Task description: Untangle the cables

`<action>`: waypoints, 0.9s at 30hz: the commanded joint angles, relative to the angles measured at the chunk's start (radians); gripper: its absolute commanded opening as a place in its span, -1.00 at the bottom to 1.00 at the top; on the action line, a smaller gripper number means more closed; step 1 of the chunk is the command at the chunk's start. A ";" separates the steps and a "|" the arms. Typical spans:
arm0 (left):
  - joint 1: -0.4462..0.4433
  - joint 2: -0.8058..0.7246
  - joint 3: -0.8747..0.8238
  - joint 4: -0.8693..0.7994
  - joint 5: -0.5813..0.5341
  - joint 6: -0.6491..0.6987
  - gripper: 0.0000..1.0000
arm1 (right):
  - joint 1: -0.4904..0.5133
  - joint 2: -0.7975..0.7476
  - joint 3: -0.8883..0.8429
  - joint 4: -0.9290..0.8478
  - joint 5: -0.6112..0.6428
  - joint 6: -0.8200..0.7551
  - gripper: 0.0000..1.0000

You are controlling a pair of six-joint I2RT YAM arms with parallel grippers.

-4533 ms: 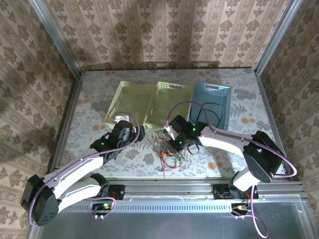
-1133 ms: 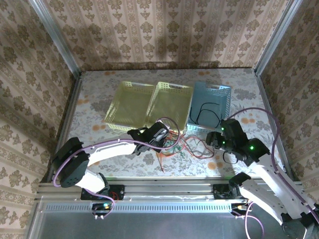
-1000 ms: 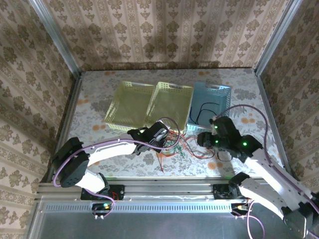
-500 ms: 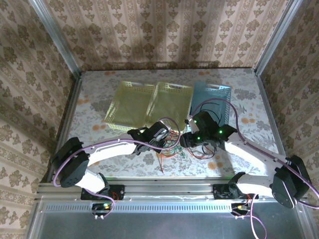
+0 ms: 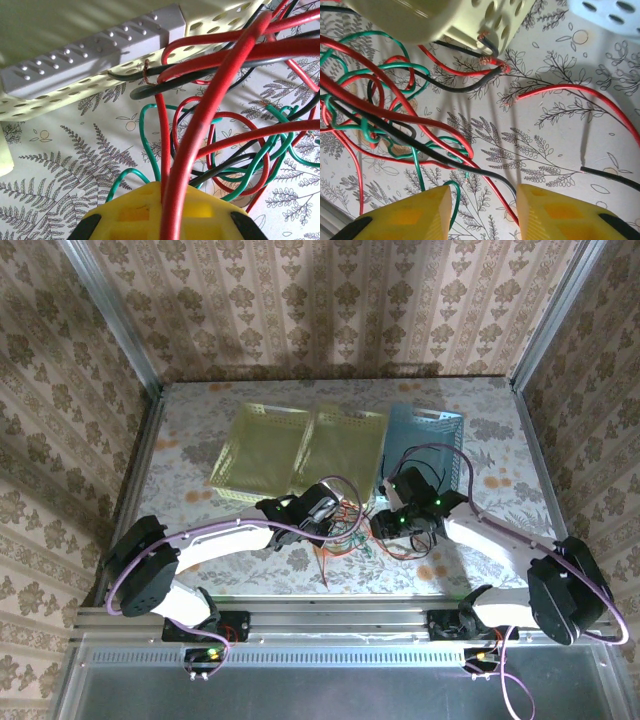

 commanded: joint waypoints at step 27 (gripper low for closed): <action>-0.006 0.021 0.032 -0.014 -0.005 0.010 -1.00 | 0.008 0.000 -0.009 0.087 0.118 0.035 -0.94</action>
